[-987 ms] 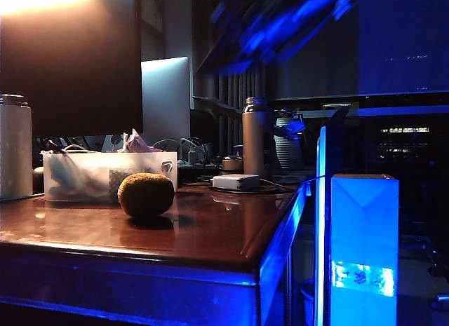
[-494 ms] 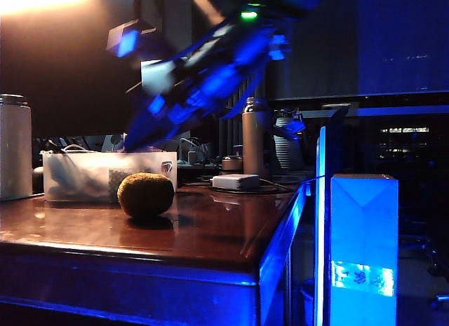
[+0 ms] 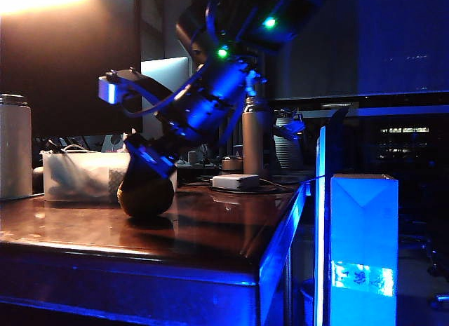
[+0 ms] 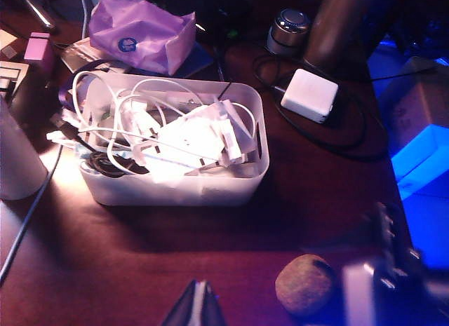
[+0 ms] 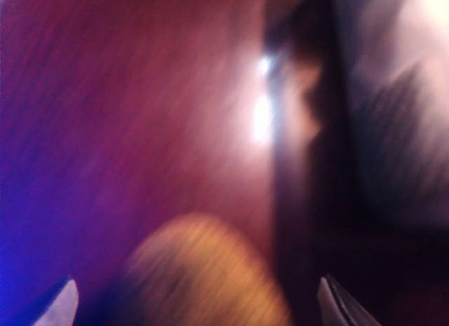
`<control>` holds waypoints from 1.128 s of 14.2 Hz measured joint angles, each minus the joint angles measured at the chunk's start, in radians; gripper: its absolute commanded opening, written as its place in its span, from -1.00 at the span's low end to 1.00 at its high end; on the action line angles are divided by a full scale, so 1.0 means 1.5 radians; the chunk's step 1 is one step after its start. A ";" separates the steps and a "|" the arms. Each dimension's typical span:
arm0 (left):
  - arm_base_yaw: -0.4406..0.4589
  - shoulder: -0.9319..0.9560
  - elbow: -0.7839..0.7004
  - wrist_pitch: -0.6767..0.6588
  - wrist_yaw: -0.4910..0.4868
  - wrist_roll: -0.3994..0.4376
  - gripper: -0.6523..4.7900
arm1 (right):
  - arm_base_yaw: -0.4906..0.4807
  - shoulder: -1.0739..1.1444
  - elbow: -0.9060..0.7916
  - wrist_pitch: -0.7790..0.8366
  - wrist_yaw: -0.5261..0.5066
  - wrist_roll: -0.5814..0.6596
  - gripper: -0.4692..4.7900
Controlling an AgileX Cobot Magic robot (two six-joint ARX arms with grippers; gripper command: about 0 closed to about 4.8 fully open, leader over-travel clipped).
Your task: Pick up the kiwi and place it into the translucent box.
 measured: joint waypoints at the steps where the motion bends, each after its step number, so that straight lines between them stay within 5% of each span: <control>1: 0.000 0.000 0.000 0.000 0.000 0.000 -0.71 | -0.002 0.019 0.025 0.003 -0.005 -0.001 1.00; 8: 0.000 0.000 0.000 0.002 0.001 0.000 -0.71 | -0.008 0.084 0.124 -0.125 -0.006 -0.005 1.00; 9: 0.000 0.000 0.000 0.002 0.001 0.000 -0.71 | -0.011 0.084 0.124 -0.136 -0.006 -0.005 0.87; 11: 0.000 0.000 0.000 0.002 0.001 0.000 -0.71 | -0.013 0.084 0.124 -0.139 -0.006 -0.005 0.23; 13: 0.000 0.000 0.000 0.002 0.001 0.000 -0.71 | -0.012 0.084 0.124 -0.139 0.000 -0.007 -0.20; 16: 0.000 0.000 0.000 0.002 0.001 0.000 -0.71 | -0.012 0.083 0.123 -0.126 0.036 -0.007 -0.22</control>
